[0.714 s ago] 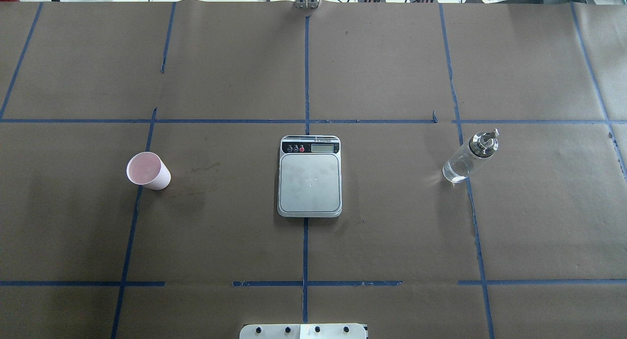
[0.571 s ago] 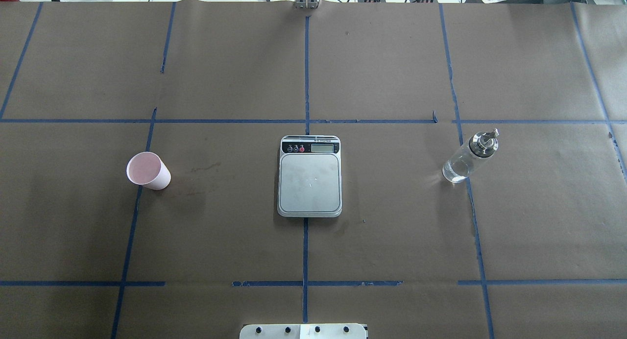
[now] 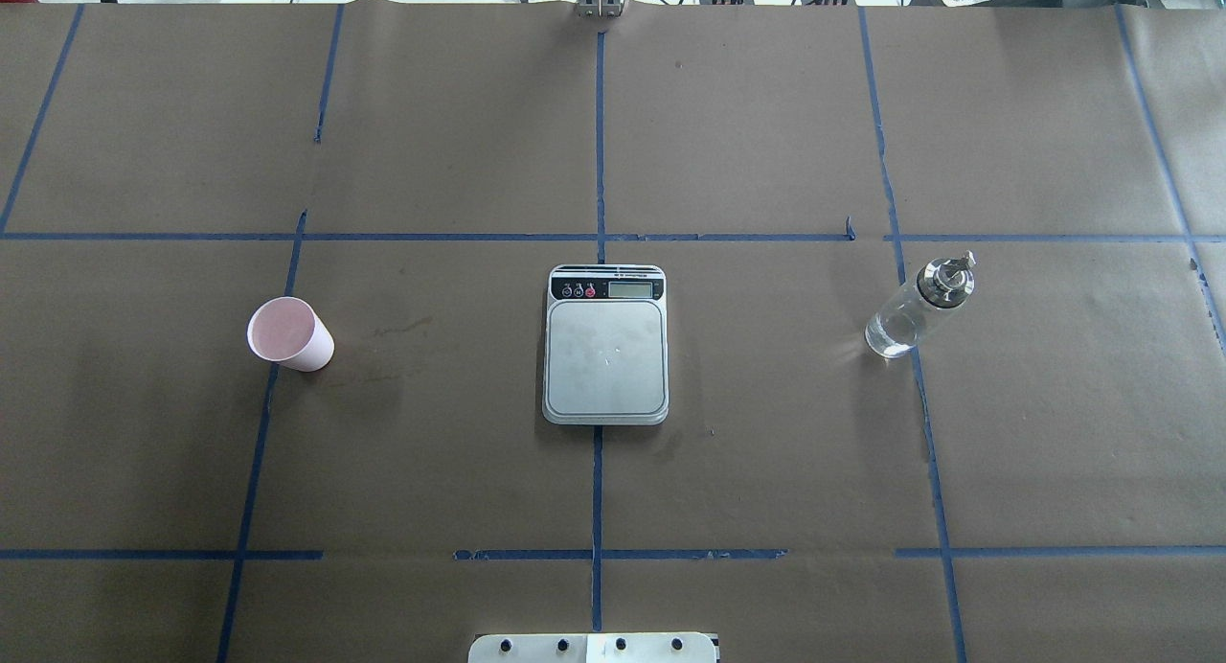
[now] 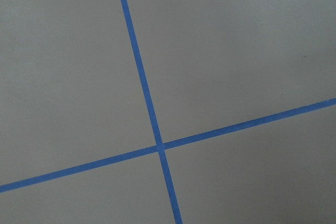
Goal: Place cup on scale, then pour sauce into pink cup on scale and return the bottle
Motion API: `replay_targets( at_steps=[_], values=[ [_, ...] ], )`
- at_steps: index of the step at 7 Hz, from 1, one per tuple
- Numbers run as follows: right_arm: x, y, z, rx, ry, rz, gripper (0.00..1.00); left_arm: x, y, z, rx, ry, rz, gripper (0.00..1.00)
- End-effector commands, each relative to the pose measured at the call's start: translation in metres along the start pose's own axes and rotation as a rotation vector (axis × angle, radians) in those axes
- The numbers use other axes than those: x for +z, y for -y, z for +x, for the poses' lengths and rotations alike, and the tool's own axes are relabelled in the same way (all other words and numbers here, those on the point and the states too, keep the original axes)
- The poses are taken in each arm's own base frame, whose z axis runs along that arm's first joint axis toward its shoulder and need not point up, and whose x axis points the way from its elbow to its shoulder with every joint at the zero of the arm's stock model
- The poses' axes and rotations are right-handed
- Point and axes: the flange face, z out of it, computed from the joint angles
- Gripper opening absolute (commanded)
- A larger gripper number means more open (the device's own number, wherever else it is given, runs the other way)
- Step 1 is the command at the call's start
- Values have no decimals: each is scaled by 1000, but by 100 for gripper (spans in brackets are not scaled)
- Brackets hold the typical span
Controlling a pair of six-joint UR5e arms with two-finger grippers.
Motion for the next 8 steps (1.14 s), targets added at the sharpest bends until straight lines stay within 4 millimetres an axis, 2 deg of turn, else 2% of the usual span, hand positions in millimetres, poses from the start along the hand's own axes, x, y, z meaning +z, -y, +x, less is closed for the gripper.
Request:
replay_targets(
  at_steps=[1, 2, 3, 5, 6, 7, 8],
  values=[
    [3, 3, -12, -35, 2, 8, 100, 26, 22, 93, -27, -114, -22, 100],
    [2, 4, -28, -72, 10, 18, 100, 33, 28, 179, -56, -166, -34, 100],
    [0, -4, -45, -101, 53, 21, 100, 33, 28, 232, -163, -216, -47, 100],
    [2, -26, -60, -80, 168, 6, 100, 79, 27, 325, -310, -260, -88, 100],
    [15, -25, -90, -80, 175, -23, 100, 112, 18, 342, -314, -191, -79, 100],
    [21, -25, -102, -90, 175, -17, 100, 130, 26, 342, -321, -171, -86, 100],
    [25, -25, -103, -81, 174, -23, 100, 134, 26, 343, -323, -170, -91, 100]
  ],
)
